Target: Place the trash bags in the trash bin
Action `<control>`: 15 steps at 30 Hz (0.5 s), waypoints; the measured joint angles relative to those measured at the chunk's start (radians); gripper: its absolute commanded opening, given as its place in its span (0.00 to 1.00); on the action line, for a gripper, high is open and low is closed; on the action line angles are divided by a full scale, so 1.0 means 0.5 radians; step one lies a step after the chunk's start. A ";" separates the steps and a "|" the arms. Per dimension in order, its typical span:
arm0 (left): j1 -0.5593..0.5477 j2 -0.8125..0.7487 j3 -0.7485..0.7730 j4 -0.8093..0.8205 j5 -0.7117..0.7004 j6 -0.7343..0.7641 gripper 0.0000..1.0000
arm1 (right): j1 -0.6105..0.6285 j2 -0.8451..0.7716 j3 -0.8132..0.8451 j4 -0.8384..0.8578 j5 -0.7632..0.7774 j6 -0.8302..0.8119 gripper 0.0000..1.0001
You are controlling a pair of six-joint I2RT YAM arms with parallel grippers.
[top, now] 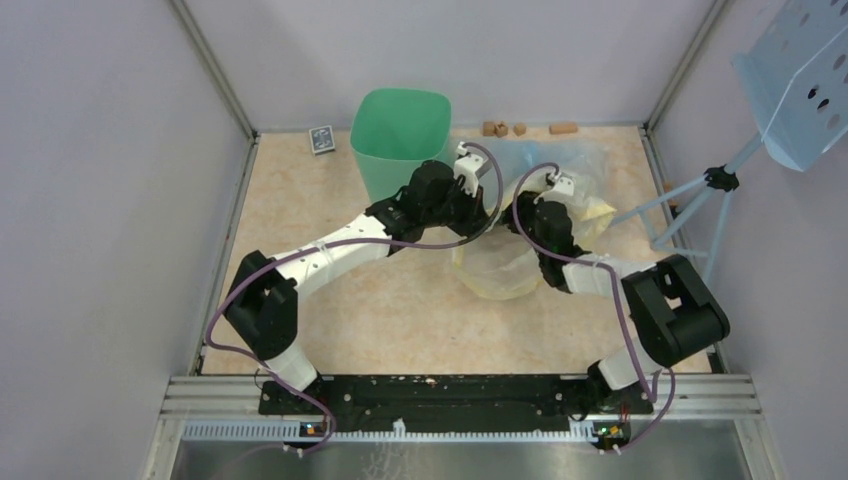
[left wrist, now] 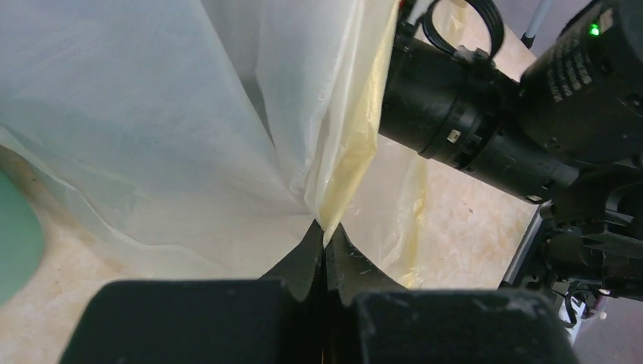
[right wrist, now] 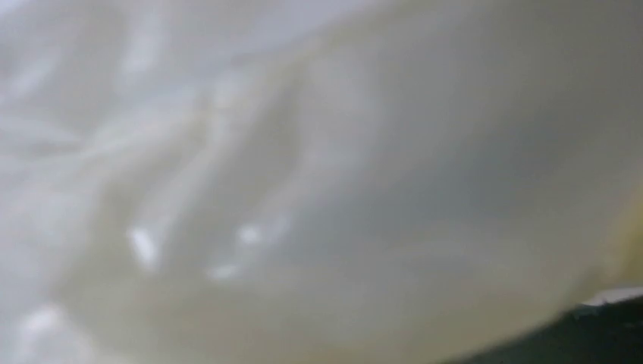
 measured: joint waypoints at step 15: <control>0.080 0.011 0.000 0.003 -0.019 -0.060 0.00 | -0.049 0.546 0.571 -0.527 0.398 0.494 0.61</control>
